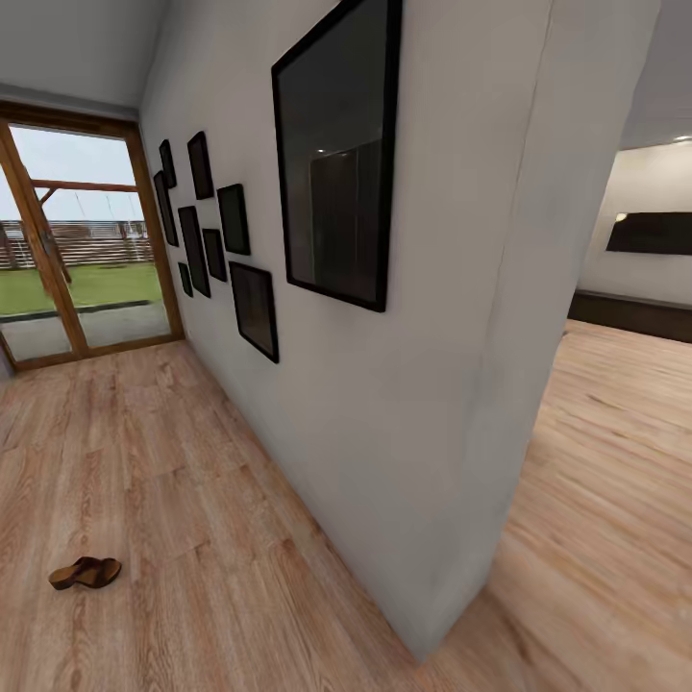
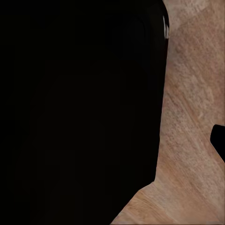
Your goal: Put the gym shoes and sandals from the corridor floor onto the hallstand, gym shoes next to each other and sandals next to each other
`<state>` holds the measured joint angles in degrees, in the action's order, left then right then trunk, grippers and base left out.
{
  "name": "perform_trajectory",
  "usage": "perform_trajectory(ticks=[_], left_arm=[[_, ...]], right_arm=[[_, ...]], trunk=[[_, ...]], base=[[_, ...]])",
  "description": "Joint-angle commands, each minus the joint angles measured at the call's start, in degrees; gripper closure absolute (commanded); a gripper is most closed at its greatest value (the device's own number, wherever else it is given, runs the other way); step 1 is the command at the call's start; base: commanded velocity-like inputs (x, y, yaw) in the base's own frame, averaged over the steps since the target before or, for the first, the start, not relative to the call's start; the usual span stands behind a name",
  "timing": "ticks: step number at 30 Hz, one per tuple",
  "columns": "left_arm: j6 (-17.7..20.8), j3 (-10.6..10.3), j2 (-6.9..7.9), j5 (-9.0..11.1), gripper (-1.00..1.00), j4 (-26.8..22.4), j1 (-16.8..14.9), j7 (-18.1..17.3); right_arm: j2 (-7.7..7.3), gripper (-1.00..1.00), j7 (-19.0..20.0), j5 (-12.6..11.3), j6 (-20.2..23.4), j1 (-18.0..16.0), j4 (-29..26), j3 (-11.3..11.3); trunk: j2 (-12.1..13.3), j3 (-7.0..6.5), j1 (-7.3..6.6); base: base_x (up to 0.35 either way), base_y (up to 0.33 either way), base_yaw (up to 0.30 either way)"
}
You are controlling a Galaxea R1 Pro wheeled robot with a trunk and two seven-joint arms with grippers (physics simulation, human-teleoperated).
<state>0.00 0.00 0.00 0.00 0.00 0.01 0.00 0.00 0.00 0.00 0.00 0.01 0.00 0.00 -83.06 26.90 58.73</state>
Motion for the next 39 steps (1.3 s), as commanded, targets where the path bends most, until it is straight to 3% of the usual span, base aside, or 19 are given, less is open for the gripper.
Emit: perform_trajectory(ticks=[1,15,29,38,39], left_arm=[[0.0,0.1,-0.03,0.0,-1.00,0.0,-0.1,-0.1],[-0.4,0.1,-0.08,0.0,-1.00,-2.9,-0.1,-0.1],[-4.8,0.1,0.19,-0.4,-1.00,-7.5,-0.2,0.0],[-7.7,0.0,0.18,-3.0,-1.00,-10.4,-1.9,-0.1],[-11.6,0.0,0.14,-5.6,-1.00,-27.9,-2.4,-0.1]], right_arm=[[-0.02,-1.00,-0.1,0.1,0.0,-0.3,-0.1,-0.1],[-0.01,-1.00,-0.2,0.3,0.0,-0.4,-0.1,0.0],[-0.09,-1.00,-0.1,0.6,0.0,-0.4,-1.4,0.1],[-0.21,-1.00,-0.3,0.2,-0.1,-0.4,-4.3,-0.3],[-0.32,-1.00,-0.3,0.1,-0.1,-0.4,-17.4,-0.3]], trunk=[[0.0,0.03,0.00],[0.0,0.03,0.00],[0.0,0.03,0.00],[0.0,0.03,0.00],[0.0,0.03,0.00]], base=[[0.000,0.000,0.000],[0.000,0.000,0.000],[0.000,0.000,0.000],[0.000,0.000,0.000],[0.000,0.000,0.000]])
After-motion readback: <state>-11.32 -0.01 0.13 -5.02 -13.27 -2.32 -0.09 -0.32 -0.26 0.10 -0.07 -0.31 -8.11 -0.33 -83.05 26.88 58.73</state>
